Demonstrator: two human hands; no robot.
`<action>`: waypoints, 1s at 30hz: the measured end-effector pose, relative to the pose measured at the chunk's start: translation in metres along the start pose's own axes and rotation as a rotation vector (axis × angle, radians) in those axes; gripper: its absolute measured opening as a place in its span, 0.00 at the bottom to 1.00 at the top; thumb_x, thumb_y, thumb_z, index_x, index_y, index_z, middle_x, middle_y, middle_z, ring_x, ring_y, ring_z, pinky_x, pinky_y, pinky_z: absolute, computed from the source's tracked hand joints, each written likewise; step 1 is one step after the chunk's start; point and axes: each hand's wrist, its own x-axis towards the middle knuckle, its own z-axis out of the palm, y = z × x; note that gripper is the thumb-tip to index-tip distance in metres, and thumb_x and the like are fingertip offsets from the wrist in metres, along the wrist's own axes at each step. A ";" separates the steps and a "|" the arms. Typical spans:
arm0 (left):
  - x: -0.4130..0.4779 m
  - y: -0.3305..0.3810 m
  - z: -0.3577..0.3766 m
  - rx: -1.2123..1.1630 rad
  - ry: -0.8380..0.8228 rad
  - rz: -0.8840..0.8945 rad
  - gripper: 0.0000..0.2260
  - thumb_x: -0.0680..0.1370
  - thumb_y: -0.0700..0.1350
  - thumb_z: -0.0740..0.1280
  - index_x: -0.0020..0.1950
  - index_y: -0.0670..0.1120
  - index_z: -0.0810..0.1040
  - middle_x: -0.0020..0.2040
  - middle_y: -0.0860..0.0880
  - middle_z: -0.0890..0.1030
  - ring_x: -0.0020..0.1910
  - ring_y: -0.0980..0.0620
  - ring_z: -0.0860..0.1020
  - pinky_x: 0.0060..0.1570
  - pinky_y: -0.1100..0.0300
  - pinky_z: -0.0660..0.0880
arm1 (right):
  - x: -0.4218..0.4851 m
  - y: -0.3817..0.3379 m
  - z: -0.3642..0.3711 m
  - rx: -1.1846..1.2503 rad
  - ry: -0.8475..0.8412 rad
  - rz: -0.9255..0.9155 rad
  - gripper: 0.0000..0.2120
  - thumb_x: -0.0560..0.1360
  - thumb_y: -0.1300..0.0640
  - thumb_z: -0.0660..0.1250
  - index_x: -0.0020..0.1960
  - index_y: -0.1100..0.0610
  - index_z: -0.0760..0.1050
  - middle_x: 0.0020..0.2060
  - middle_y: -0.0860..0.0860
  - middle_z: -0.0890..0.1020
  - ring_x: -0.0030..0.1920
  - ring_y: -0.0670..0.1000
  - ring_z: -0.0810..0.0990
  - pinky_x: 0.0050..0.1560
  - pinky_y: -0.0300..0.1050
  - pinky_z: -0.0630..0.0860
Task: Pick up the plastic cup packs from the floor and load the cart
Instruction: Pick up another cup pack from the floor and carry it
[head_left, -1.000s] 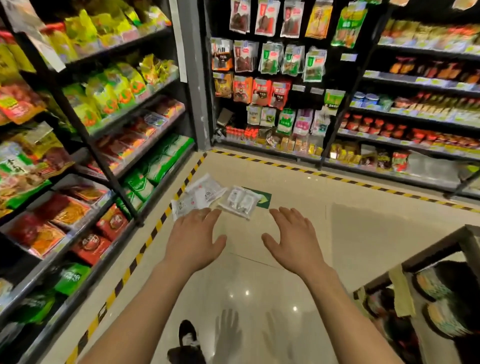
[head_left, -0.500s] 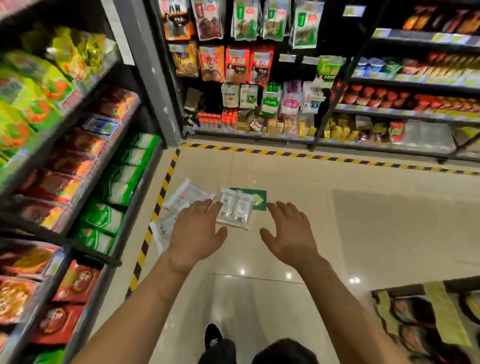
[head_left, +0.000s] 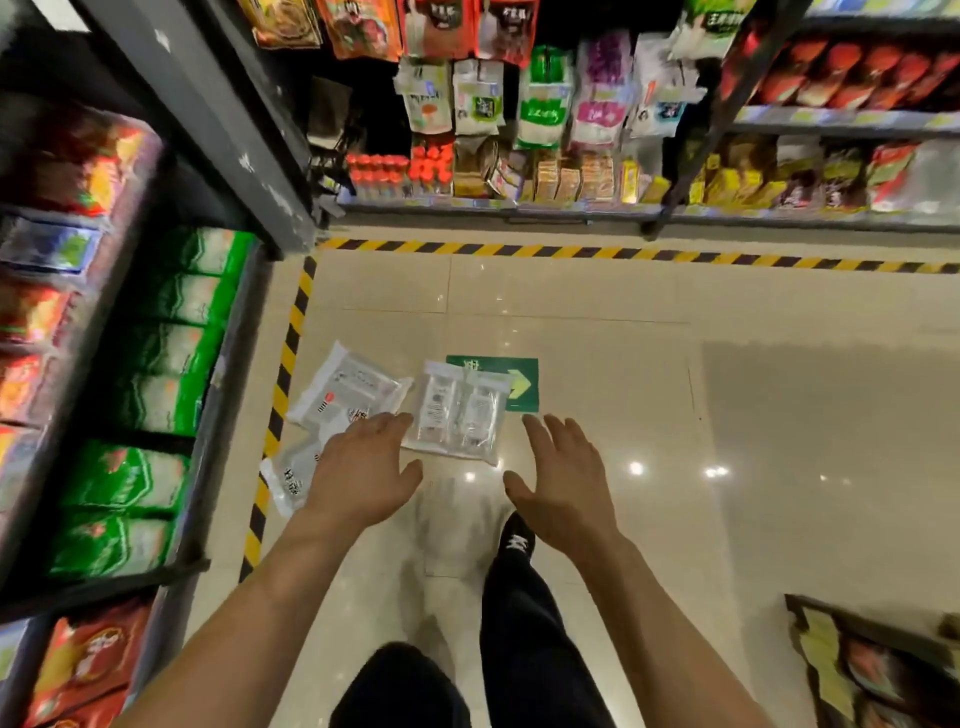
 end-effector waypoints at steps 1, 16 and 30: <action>0.024 -0.003 0.004 0.005 -0.023 -0.008 0.30 0.76 0.58 0.59 0.76 0.50 0.61 0.74 0.48 0.67 0.71 0.47 0.65 0.65 0.54 0.64 | 0.021 0.009 0.007 0.004 0.002 0.004 0.35 0.76 0.44 0.63 0.78 0.53 0.56 0.75 0.56 0.62 0.75 0.59 0.56 0.72 0.54 0.57; 0.336 -0.081 0.221 -0.079 -0.142 -0.121 0.27 0.78 0.51 0.64 0.75 0.45 0.63 0.70 0.42 0.71 0.67 0.40 0.70 0.61 0.48 0.70 | 0.269 0.120 0.280 0.146 -0.069 0.182 0.35 0.75 0.41 0.59 0.76 0.58 0.62 0.73 0.62 0.66 0.73 0.65 0.62 0.70 0.61 0.63; 0.502 -0.195 0.489 -0.184 -0.196 -0.189 0.35 0.81 0.56 0.56 0.77 0.53 0.34 0.77 0.42 0.61 0.64 0.38 0.74 0.60 0.41 0.73 | 0.406 0.219 0.546 0.486 -0.005 0.436 0.44 0.75 0.42 0.65 0.79 0.51 0.40 0.69 0.58 0.63 0.67 0.61 0.67 0.64 0.56 0.68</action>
